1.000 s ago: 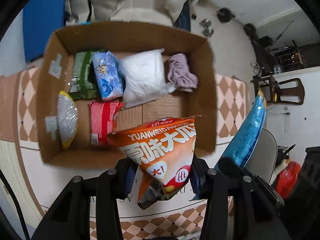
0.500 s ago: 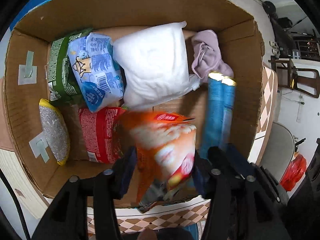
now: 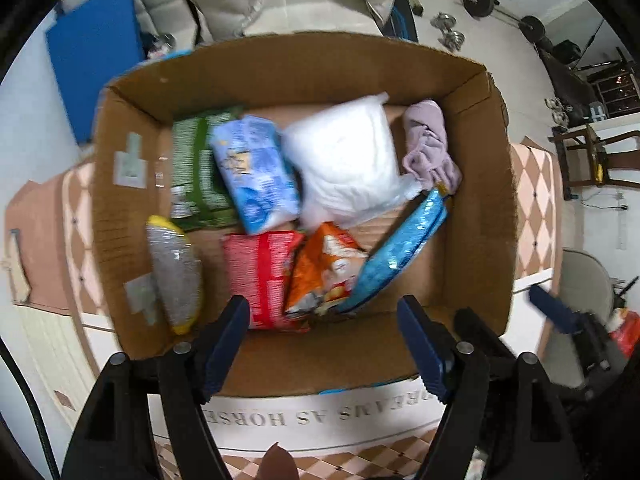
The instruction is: Organize soft objects
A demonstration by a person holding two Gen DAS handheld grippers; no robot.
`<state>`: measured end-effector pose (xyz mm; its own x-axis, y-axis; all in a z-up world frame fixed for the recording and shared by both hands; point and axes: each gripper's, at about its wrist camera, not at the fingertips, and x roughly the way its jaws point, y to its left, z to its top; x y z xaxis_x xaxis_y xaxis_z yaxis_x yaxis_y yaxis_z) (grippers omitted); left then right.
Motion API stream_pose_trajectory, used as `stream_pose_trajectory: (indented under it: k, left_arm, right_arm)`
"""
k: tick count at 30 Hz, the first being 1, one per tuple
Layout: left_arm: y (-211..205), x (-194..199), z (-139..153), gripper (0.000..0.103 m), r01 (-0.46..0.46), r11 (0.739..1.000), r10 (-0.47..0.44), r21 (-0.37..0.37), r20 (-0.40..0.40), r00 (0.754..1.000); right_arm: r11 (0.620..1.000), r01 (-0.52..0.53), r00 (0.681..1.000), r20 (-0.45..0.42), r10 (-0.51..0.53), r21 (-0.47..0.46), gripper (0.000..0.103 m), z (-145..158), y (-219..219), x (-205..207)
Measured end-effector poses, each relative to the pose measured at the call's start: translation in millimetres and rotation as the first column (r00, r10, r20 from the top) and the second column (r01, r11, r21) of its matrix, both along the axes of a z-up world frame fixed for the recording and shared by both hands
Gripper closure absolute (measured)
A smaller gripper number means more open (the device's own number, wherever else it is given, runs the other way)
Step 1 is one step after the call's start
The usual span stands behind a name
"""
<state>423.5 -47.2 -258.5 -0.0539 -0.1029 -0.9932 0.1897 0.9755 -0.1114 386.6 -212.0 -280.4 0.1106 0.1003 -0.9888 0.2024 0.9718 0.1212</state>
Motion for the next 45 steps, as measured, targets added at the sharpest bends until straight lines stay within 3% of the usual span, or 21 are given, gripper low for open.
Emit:
stream_pose_trajectory:
  k: [2, 4, 6, 12, 16, 19, 24, 31, 37, 45]
  left_arm:
    - [6, -7, 4, 0.012, -0.003, 1.000, 0.003, 0.022, 0.040, 0.999]
    - [20, -12, 6, 0.004, -0.019, 0.999, 0.015, 0.050, 0.078, 0.997]
    - [20, -16, 8, 0.002, -0.027, 0.997, 0.020, 0.067, 0.104, 0.994]
    - [35, -32, 14, 0.002, -0.071, 0.996, 0.066, 0.047, 0.110, 0.992]
    - [41, -55, 47, 0.002, -0.085, 0.994, 0.070, 0.062, 0.217, 0.974]
    - [44, -80, 78, 0.002, -0.093, 0.992, 0.064, 0.080, 0.311, 0.948]
    - [51, -125, 116, 0.002, -0.098, 0.993, 0.061, 0.072, 0.400, 0.915]
    - [60, -185, 167, 0.002, -0.088, 0.996, 0.062, 0.034, 0.468, 0.882]
    - [68, -231, 210, 0.002, -0.081, 0.997, 0.061, 0.013, 0.540, 0.840]
    - [82, -277, 243, 0.002, -0.053, 0.998, 0.060, -0.029, 0.555, 0.830]
  right_arm:
    - [0.999, -0.019, 1.000, 0.015, 0.020, -0.031, 0.009, 6, 2, -6]
    - [0.997, -0.039, 0.999, 0.022, 0.040, -0.067, 0.004, 9, 5, -13]
    - [0.995, -0.049, 0.998, 0.026, 0.052, -0.088, 0.000, 11, 7, -20]
    - [0.994, -0.046, 0.999, 0.016, 0.048, -0.094, 0.000, 9, 10, -34]
    - [0.993, -0.035, 0.998, 0.038, 0.040, -0.112, 0.000, 20, 10, -47]
    - [0.988, -0.026, 0.996, 0.084, 0.039, -0.152, 0.000, 42, 8, -65]
    - [0.984, 0.006, 0.984, 0.175, 0.025, -0.176, 0.000, 90, 7, -101]
    - [0.978, 0.038, 0.949, 0.314, 0.028, -0.204, 0.000, 173, 15, -175]
    - [0.974, 0.038, 0.924, 0.378, 0.051, -0.223, 0.000, 221, 34, -230]
    - [0.970, 0.040, 0.890, 0.450, 0.075, -0.240, 0.000, 276, 61, -289]
